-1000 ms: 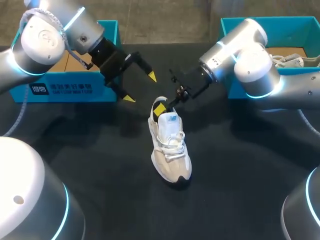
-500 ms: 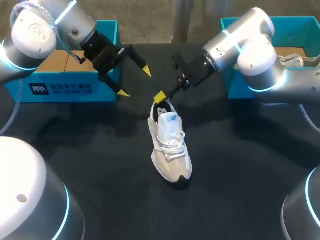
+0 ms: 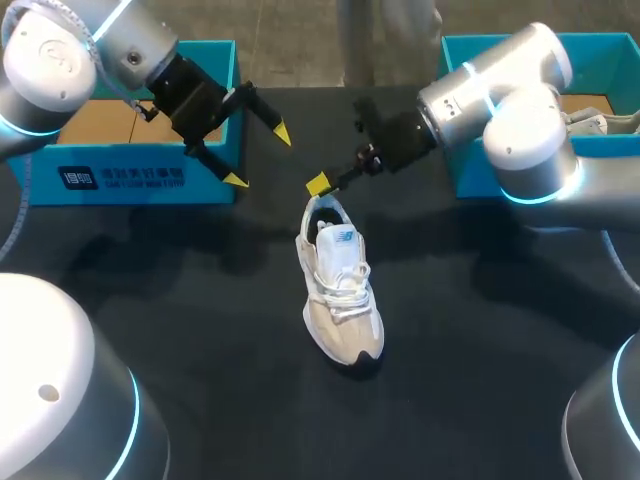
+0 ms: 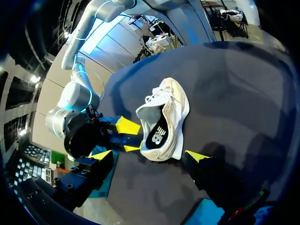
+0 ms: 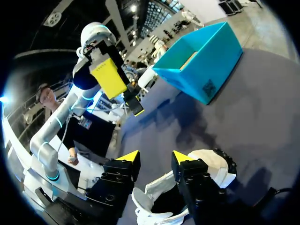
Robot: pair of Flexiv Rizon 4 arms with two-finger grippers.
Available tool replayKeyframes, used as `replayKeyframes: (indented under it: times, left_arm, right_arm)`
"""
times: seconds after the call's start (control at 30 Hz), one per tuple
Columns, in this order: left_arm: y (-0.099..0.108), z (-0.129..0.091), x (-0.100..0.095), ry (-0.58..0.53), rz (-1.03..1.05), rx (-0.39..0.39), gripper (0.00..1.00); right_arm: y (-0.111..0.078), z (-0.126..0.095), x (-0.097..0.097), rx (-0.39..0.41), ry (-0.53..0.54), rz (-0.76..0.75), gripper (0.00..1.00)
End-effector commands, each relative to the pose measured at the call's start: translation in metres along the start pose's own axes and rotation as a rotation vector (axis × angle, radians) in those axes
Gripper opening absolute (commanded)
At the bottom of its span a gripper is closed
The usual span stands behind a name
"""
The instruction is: Take the shoe out of the shoebox, open the shoe tongue, remove and reinsert the insole, then place the shoe into the shoebox
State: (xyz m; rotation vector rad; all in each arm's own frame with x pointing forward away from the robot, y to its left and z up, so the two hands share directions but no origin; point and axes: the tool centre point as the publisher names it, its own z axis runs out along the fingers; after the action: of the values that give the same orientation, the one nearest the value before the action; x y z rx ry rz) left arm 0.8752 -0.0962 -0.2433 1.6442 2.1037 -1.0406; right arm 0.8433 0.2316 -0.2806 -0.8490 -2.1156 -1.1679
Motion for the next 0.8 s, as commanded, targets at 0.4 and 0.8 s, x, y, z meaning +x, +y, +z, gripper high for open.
replayKeyframes:
  times: [0.4,0.8]
  left_arm:
    - [0.000,-0.031,0.007,0.042,0.020,0.010,1.00]
    - [0.022,-0.075,0.016,0.008,-0.035,-0.088,1.00]
  right_arm:
    - [-0.014,-0.024,0.032,-0.134,-0.240,0.075,0.00]
    - [-0.014,-0.024,0.032,-0.134,-0.240,0.075,0.00]
